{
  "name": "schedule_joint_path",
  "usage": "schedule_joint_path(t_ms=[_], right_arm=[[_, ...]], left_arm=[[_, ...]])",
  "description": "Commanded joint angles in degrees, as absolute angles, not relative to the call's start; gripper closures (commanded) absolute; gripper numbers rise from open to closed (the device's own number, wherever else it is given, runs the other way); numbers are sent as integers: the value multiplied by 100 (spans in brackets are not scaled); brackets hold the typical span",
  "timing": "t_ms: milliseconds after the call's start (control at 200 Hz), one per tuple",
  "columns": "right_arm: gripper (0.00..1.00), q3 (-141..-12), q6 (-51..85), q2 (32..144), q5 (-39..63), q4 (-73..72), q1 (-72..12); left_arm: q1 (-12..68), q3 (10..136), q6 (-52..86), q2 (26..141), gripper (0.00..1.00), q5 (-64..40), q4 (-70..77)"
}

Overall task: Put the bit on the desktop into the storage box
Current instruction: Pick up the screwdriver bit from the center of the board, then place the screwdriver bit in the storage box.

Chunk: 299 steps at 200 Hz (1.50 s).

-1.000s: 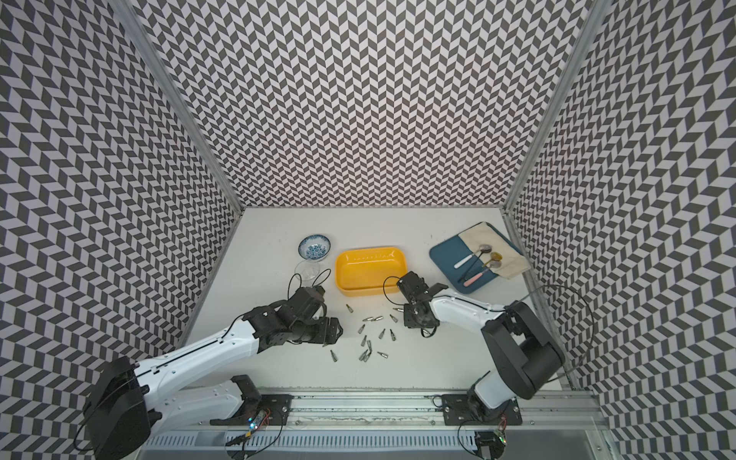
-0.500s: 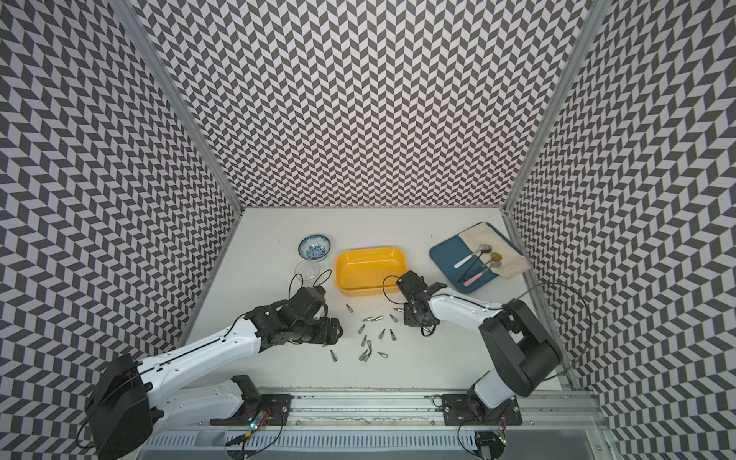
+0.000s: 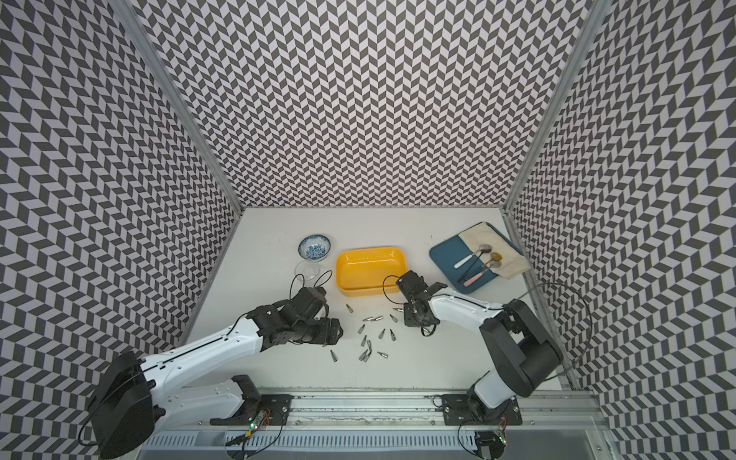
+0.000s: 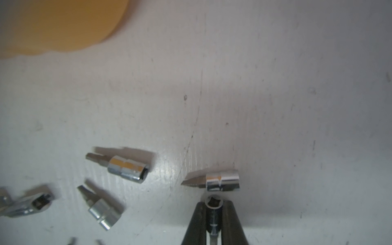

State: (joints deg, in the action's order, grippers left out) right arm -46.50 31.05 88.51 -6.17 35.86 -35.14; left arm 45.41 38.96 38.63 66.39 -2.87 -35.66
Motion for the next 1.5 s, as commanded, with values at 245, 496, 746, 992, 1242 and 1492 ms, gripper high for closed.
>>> schedule_joint_path(t_ms=[245, 496, 746, 992, 1242, 1492], right_arm=[[100, -6414, 2986, 8041, -585, 4819, -3533], [100, -8263, 2067, 9492, -315, 4694, -3525], [100, -9341, 1706, 11107, -354, 4377, -3502], [100, -10059, 1582, 12123, -677, 4370, -3456], [100, -10272, 1591, 12546, -866, 4359, -3256], [100, -10343, 1514, 12861, -676, 4359, -3125]], left_arm=[[4618, 3830, 3918, 6678, 14, -214, -3494], [4622, 3840, 3944, 6688, 14, -189, -3549], [4623, 3783, 4022, 6714, 14, -184, -3543], [4622, 3773, 4036, 6841, 13, -127, -3536], [4623, 3824, 4034, 6984, 14, -42, -3579], [4623, 3839, 3955, 7149, 14, -102, -3557]])
